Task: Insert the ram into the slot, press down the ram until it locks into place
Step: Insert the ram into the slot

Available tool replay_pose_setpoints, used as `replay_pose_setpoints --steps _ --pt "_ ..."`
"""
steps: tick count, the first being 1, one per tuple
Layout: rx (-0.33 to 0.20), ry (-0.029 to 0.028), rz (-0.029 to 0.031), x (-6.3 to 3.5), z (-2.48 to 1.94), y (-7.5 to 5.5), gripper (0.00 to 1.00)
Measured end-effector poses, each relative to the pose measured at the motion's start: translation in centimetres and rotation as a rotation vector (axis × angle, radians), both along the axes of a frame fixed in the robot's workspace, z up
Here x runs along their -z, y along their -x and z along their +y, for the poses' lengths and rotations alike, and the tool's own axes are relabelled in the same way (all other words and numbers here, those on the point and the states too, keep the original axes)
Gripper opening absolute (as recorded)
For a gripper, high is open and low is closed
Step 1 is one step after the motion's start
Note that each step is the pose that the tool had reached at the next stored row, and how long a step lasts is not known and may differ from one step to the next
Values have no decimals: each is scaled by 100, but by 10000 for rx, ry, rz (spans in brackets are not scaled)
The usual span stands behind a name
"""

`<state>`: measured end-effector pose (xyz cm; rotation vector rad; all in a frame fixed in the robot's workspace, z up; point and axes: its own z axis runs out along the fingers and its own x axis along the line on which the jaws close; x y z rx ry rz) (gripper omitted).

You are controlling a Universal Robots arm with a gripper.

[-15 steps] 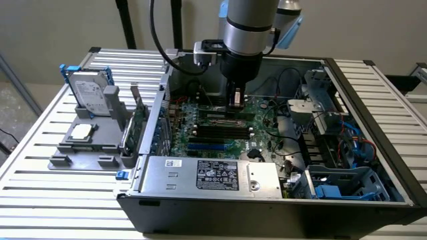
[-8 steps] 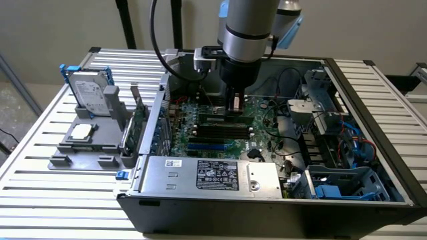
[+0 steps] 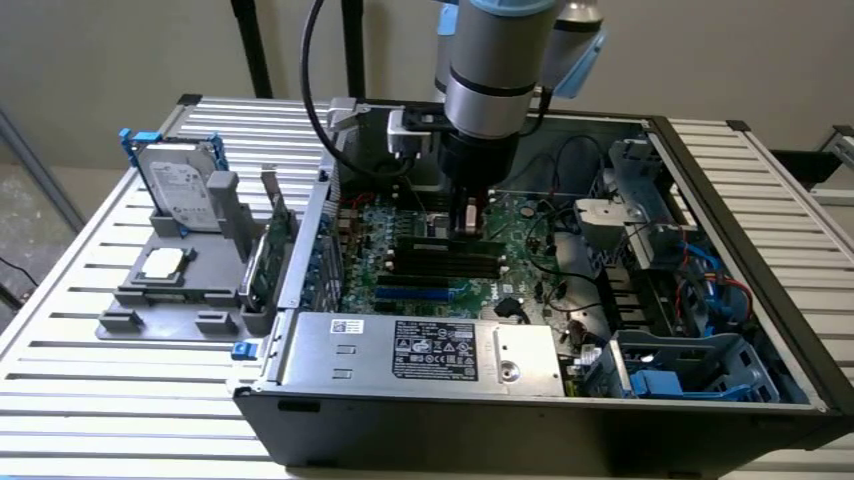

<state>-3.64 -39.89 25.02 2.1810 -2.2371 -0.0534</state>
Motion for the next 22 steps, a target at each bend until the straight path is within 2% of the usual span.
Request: replay_pose_setpoints --steps 6,12,17,22 --pt "0 0 -123 91 0 4 13" --pt "1 1 -124 95 -8 7 13" --pt "1 1 -124 96 -39 15 13" --pt "0 0 -124 110 -41 39 13"
